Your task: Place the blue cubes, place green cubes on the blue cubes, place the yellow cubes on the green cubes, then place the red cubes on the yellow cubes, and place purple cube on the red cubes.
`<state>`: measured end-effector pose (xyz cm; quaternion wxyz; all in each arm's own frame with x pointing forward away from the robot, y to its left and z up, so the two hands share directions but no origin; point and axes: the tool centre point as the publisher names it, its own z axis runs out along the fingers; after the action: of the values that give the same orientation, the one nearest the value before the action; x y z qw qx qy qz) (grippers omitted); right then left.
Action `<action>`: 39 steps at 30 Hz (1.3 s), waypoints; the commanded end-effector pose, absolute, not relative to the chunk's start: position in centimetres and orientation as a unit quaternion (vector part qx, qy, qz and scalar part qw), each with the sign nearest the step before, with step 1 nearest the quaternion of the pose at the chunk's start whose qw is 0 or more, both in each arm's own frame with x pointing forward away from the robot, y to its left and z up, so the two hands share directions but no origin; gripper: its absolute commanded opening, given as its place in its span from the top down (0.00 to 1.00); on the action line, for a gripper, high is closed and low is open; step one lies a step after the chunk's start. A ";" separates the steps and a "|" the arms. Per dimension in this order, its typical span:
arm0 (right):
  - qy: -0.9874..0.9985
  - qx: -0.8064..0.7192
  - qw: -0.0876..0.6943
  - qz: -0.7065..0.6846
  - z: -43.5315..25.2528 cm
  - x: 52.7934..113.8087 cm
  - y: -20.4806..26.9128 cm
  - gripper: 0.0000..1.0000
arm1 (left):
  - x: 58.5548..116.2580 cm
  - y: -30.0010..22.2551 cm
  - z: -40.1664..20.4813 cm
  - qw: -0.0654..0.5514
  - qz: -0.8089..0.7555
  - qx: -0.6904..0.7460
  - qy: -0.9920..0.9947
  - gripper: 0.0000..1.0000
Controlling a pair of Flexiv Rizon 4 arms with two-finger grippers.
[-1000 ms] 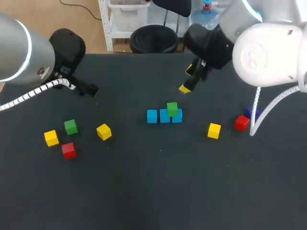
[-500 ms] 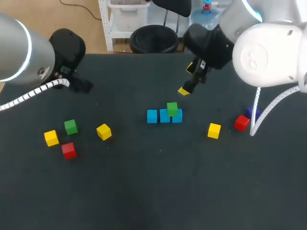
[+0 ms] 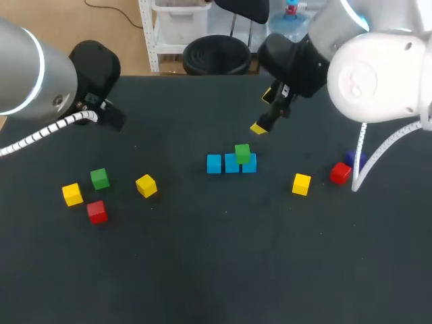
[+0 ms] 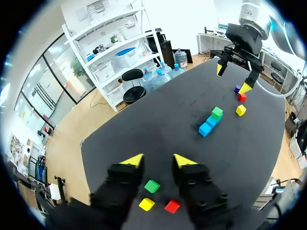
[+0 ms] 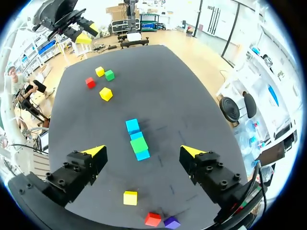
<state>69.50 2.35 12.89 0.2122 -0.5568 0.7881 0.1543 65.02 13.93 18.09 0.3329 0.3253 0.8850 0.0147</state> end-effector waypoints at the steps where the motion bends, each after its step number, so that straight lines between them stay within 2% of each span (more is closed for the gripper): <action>1: 0.789 -0.556 0.214 0.153 13.0 69.3 2.3 0.00 | 65.1 14.0 18.1 0.332 0.013 0.327 0.885 0.00; 11: 0.789 -0.556 0.214 0.153 13.0 69.3 2.3 0.00 | 63.9 15.7 21.9 0.310 0.029 0.397 0.863 0.00; 18: 0.789 -0.556 0.214 0.153 13.0 69.3 2.3 0.00 | 63.2 16.9 22.1 0.221 0.051 0.495 0.839 0.00; 22: 0.789 -0.556 0.214 0.153 13.0 69.3 2.3 0.00 | 63.1 16.8 20.2 0.180 0.043 0.528 0.829 0.00; 32: 0.789 -0.556 0.214 0.153 13.0 69.3 2.3 0.00 | 63.6 16.0 13.9 0.138 0.037 0.568 0.810 0.00; 39: 0.789 -0.556 0.214 0.153 13.0 69.3 2.3 0.00 | 63.9 16.4 10.8 0.085 0.033 0.577 0.812 0.00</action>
<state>69.48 2.34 12.90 0.2123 -0.5568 0.7881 0.1542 62.43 16.94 11.83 0.1053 0.5769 0.8093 0.0348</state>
